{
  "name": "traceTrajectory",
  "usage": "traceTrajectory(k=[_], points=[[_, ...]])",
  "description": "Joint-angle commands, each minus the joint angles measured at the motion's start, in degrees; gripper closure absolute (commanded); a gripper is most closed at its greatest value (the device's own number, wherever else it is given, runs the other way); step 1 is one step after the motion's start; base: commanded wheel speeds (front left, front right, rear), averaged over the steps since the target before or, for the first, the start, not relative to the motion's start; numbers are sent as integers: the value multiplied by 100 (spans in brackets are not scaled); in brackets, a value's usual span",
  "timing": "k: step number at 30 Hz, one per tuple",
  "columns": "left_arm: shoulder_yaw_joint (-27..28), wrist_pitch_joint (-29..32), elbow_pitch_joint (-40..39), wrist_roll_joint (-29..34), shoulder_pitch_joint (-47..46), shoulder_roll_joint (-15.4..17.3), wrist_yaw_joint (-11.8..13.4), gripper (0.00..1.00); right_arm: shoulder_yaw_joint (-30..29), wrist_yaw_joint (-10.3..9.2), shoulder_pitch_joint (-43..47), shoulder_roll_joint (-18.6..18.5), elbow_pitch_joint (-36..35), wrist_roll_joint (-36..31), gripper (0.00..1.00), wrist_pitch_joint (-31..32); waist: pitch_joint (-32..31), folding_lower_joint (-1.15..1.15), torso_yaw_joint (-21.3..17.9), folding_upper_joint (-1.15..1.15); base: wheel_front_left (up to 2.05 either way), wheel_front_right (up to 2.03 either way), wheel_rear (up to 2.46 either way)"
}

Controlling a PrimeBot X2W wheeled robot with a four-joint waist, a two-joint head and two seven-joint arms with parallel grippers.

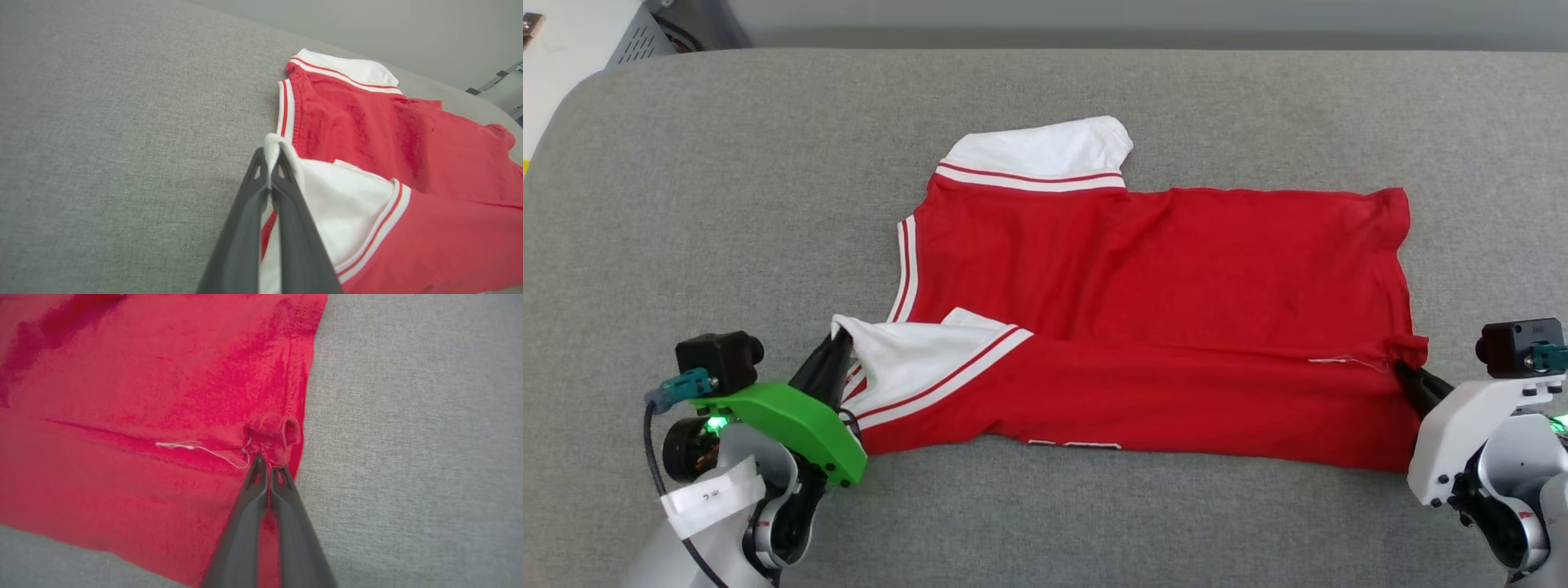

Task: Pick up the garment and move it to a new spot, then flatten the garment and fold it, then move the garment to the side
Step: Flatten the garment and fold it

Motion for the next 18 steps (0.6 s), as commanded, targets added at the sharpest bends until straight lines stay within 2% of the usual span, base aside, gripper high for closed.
traceTrajectory(k=[1, 7, 8, 9, 10, 11, 12, 18], points=[[-65, 65, 249, 27, -151, -77, -102, 100, 53, -10, -132, -20, 158, -79, 100, -92, 217, 0, 4, 0, 0, 0, 0], [-267, 232, 1126, -108, -428, -264, -445, 100, 277, -10, -392, -17, 814, -150, 100, -482, 256, 0, -18, 0, 0, 0, 0], [-300, 282, 1238, -147, -450, -292, -486, 100, 322, -10, -418, -14, 923, -127, 98, -555, 229, 0, -11, 0, 0, 0, 0], [-329, 314, 1311, -168, -466, -306, -518, 98, 354, -10, -434, -15, 985, -105, 80, -640, 203, 0, -7, 0, 0, 0, 0], [-352, 315, 1387, -186, -481, -318, -550, 74, 389, -10, -443, -9, 1049, -69, 61, -752, 152, 0, 0, 0, 0, 0, 0], [-364, 314, 1436, -202, -485, -321, -571, 53, 409, -10, -437, -4, 1085, -33, 9, -836, 114, 0, 7, 0, 0, 0, 0], [-355, 289, 1485, -227, -483, -323, -586, 0, 423, -10, -425, -10, 1090, -10, 0, -992, 57, 0, 17, 0, 0, 0, 0], [-205, -26, 1484, -223, -407, -177, -539, 0, 172, -10, -229, -4, 874, 24, 0, -1977, -301, 0, 81, 0, 0, 0, 0]])
